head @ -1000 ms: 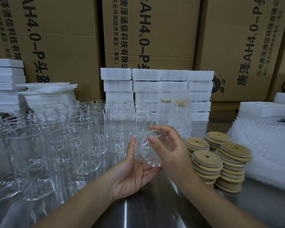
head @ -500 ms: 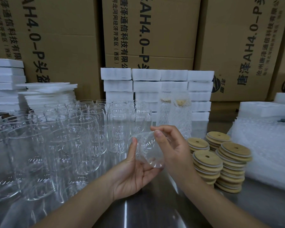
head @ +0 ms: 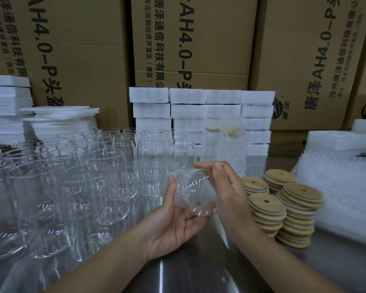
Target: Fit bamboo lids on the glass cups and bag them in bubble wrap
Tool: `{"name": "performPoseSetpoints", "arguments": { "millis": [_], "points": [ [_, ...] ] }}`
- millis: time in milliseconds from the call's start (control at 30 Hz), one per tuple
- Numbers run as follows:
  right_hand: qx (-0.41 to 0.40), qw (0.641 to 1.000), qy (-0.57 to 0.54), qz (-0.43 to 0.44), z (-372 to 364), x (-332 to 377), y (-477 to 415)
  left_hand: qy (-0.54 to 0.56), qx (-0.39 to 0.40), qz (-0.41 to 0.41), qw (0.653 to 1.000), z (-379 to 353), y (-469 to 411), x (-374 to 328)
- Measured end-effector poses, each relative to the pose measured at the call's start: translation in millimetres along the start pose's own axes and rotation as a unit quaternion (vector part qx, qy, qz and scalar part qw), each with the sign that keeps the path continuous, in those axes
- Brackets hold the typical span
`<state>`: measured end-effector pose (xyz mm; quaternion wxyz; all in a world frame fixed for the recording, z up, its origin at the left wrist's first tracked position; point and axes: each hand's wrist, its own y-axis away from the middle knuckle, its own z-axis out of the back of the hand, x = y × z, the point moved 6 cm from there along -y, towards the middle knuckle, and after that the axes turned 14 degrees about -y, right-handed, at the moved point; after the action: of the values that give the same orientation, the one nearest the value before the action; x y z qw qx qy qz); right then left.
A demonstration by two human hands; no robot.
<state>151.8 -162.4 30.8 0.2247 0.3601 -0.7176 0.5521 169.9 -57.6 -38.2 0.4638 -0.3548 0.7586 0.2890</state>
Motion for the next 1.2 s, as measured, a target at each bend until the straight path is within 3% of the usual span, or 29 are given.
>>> {"name": "performPoseSetpoints", "arguments": {
  "millis": [167, 267, 367, 467, 567, 767, 1000, 1200],
  "points": [
    [-0.067, 0.978, -0.179, -0.088, 13, 4, -11, -0.058, 0.006, -0.042, 0.997, -4, -2, 1],
    [-0.048, 0.986, -0.137, -0.087, 9, 8, -11, -0.044, 0.005, -0.083, 0.996, -6, -3, 0],
    [0.013, 0.997, -0.014, -0.077, -1, 2, -5, -0.035, -0.008, -0.137, 0.990, -5, -5, -5],
    [0.064, 0.991, 0.073, -0.088, -9, -8, 1, -0.095, -0.100, -0.190, 0.972, 3, -3, -12],
    [0.084, 0.989, 0.086, -0.084, -15, -12, 7, -0.181, -0.125, -0.200, 0.955, 5, -1, -12],
    [0.075, 0.992, 0.033, -0.094, -12, -12, 3, -0.261, -0.155, -0.217, 0.928, 2, 11, -18],
    [0.049, 0.993, -0.018, -0.106, -6, -6, -2, -0.244, -0.177, -0.235, 0.924, 6, 12, -24],
    [0.008, 0.988, -0.051, -0.147, 2, -12, -6, -0.292, -0.125, -0.226, 0.921, 3, 17, -31]
  ]
}}
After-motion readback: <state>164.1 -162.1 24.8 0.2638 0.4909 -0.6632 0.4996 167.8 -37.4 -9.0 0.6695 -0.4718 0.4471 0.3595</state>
